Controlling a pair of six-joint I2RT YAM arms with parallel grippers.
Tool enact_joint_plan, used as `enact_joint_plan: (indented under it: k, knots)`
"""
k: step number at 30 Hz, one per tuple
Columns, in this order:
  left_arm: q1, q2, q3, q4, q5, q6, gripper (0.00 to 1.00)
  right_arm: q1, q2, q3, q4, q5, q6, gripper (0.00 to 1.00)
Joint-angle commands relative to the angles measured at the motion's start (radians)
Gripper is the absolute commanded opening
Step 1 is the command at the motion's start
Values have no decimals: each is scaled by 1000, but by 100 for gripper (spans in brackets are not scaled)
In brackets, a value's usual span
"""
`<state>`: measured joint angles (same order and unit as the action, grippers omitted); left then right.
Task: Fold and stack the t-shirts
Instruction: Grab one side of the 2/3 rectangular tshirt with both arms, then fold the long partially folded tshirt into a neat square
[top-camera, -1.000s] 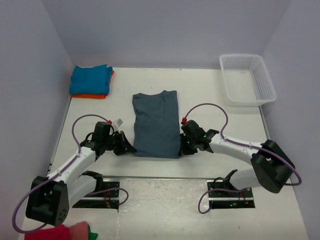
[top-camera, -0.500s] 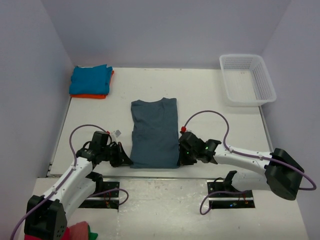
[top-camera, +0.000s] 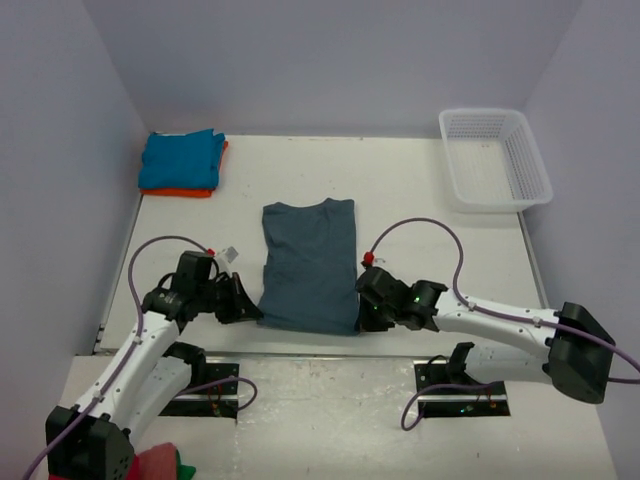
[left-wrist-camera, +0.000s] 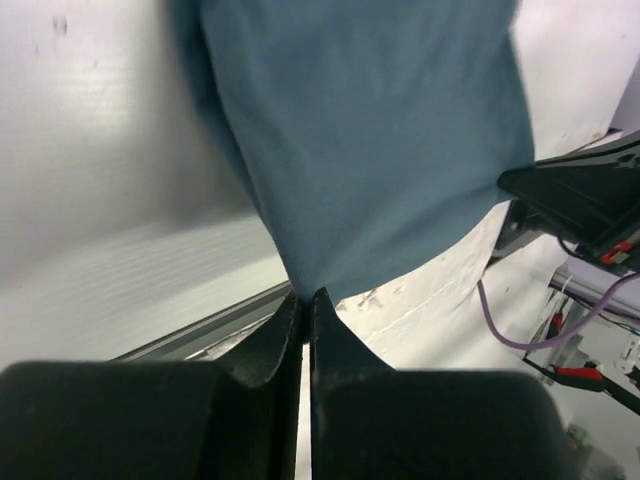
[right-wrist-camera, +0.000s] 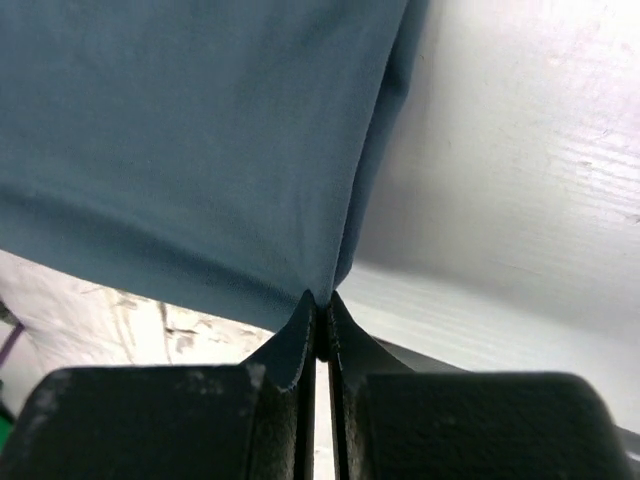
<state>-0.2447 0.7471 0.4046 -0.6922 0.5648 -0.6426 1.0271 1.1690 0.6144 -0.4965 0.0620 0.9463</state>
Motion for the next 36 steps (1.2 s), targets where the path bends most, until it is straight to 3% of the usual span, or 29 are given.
enact_joint_plan:
  k: [1, 5, 10, 16, 17, 19, 20, 21, 22, 23, 24, 25, 27, 28, 29, 30, 32, 36]
  knots:
    - [2, -6, 181, -79, -94, 50, 0, 7, -32, 102, -169, 149, -23, 0]
    - [2, 138, 336, -50, -126, 66, 0, -16, 46, 281, -241, 214, -115, 0]
    - [4, 368, 563, 46, -146, 69, 0, -156, 271, 563, -248, 206, -286, 0]
    - [15, 817, 888, 160, -180, 101, 0, -384, 596, 939, -237, 64, -472, 0]
    - [42, 969, 945, 133, -172, 106, 0, -428, 697, 1041, -238, 50, -486, 0]
    - [53, 1099, 1135, 138, -190, 148, 0, -473, 800, 1151, -257, 24, -523, 0]
    - [71, 1243, 1199, 132, -198, 161, 0, -511, 899, 1247, -248, -26, -544, 0]
    - [84, 1324, 1381, 85, -151, 176, 0, -530, 964, 1324, -251, -100, -572, 0]
    - [90, 1462, 1458, 51, -169, 193, 0, -545, 1047, 1428, -363, -105, -586, 15]
    - [91, 1518, 1515, 60, -210, 202, 22, -561, 1195, 1638, -411, -94, -607, 31]
    - [105, 1558, 1592, 68, -201, 219, 28, -565, 1239, 1697, -428, -29, -636, 54]
    - [117, 1580, 1588, 156, -227, 215, 31, -567, 1265, 1732, -425, -15, -645, 94]
    - [151, 1530, 1484, 249, -249, 230, 33, -578, 1224, 1687, -360, -2, -679, 99]
    - [162, 1418, 1415, 299, -252, 203, 34, -581, 1181, 1623, -226, 13, -696, 99]
    - [163, 1360, 1343, 483, -250, 216, 40, -597, 1143, 1533, -183, 24, -701, 99]
    - [156, 1323, 1286, 518, -320, 240, 42, -608, 1102, 1530, -172, 25, -692, 99]
    - [147, 1281, 1315, 494, -352, 282, 43, -616, 1071, 1547, -209, 45, -690, 99]
    - [140, 1272, 1375, 337, -433, 230, 43, -605, 976, 1507, -257, 67, -693, 99]
